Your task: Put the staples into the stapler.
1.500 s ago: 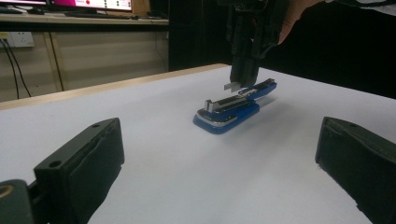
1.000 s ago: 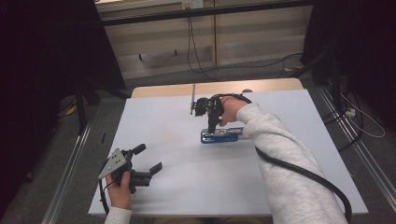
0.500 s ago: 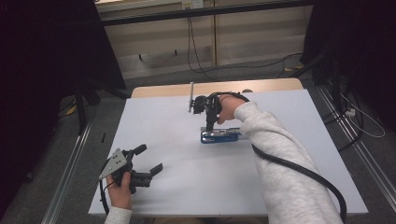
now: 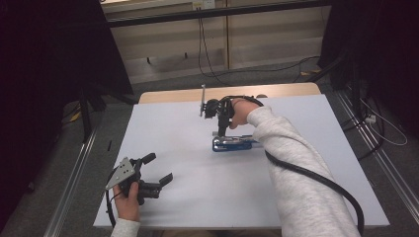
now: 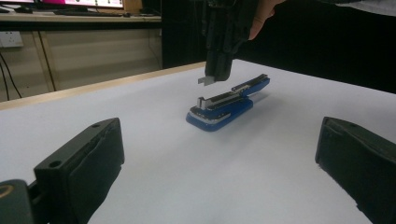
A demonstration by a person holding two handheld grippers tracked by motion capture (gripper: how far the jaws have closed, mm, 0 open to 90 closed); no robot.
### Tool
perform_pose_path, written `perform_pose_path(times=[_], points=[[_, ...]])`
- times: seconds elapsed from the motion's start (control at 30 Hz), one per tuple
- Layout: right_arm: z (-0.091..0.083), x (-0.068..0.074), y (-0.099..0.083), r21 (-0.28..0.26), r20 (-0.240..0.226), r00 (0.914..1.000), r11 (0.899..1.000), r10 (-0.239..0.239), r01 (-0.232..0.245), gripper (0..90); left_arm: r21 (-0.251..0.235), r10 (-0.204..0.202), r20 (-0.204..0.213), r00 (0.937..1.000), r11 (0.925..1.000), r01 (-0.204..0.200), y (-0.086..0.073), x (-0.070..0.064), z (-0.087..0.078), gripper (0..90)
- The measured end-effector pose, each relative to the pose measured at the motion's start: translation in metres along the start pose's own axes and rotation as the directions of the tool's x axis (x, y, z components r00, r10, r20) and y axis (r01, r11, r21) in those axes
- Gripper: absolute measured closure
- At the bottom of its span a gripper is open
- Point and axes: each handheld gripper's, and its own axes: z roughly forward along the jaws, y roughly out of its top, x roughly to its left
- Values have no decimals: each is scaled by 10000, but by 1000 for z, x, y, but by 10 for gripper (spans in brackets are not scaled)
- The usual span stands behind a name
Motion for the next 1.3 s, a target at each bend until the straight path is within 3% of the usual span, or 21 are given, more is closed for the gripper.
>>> perform_pose_path(times=[0.43, 1.1, 1.3], points=[[2, -1, 1, 115, 186, 9984, 9985, -539, 537, 788, 93, -41, 110, 9999, 9999, 40, 0, -1, 0, 12], [5, 1, -3, 6, 206, 9968, 9970, -774, 774, 788, 70, -46, 148, 9999, 10000, 45, 0, -2, 1, 12], [9, 2, -5, 14, 123, 9964, 9965, -835, 834, 787, 118, 221, 72, 9997, 9997, -222, 0, 0, 0, 12]])
